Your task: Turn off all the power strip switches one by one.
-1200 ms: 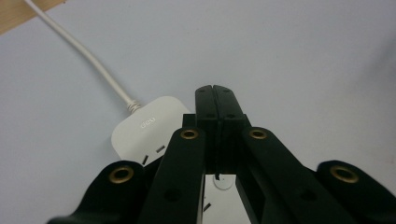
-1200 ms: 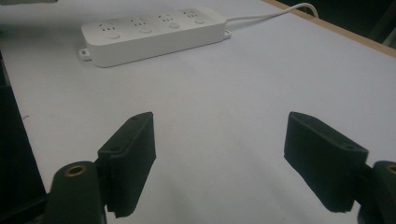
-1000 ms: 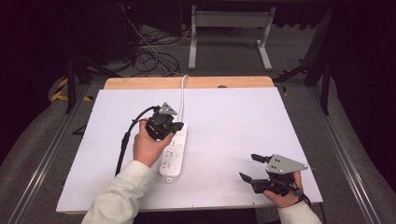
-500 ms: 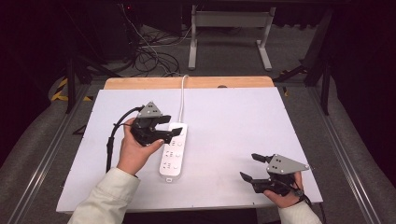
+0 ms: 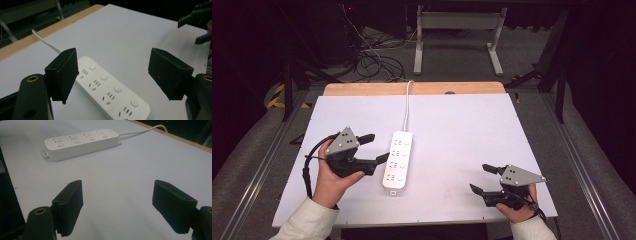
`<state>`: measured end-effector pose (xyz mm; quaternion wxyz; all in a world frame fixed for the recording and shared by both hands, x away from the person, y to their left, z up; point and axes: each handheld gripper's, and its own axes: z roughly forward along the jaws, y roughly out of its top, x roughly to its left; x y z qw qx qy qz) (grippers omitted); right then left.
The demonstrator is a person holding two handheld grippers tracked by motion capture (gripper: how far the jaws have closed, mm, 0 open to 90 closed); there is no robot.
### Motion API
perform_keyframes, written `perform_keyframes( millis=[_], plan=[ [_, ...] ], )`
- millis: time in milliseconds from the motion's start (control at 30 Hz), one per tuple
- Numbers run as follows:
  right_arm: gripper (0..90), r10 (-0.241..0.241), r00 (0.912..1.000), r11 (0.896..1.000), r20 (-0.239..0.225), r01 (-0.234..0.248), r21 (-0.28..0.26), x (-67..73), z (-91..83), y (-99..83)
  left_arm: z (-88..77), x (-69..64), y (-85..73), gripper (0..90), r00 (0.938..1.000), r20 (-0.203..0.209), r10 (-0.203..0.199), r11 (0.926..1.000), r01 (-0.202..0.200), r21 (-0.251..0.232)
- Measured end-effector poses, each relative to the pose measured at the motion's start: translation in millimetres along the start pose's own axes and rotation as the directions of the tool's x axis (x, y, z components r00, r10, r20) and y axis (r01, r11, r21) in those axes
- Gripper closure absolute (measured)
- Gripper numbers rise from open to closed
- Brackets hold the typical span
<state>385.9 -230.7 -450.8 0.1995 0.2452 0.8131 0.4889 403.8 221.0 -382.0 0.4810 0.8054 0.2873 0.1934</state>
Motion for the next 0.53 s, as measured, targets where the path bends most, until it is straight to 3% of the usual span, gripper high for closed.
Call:
perform_keyframes(
  millis=[133, 333, 533],
  plan=[
    [25.5, 0.009, 1.0000, 1.000, 0.000, -0.009, -0.001, -0.1, -0.7, -0.1, -9.0, -2.9, -27.5, 21.5, 0.9987, -0.047, 0.019, 0.9997, -0.019, -0.016],
    [25.4, 0.010, 0.9999, 1.000, 0.003, -0.010, -0.007, -0.2, -2.1, -0.1, -20.7, -7.0, -68.2, 18.3, 0.9921, -0.120, 0.036, 0.9993, -0.037, -0.006],
    [25.4, 0.023, 0.9997, 1.000, 0.000, -0.023, -0.013, -2.1, -3.5, -0.4, -24.9, -10.2, -99.8, 17.7, 0.9942, -0.097, -0.047, 0.9988, 0.048, 0.010]
  ],
)
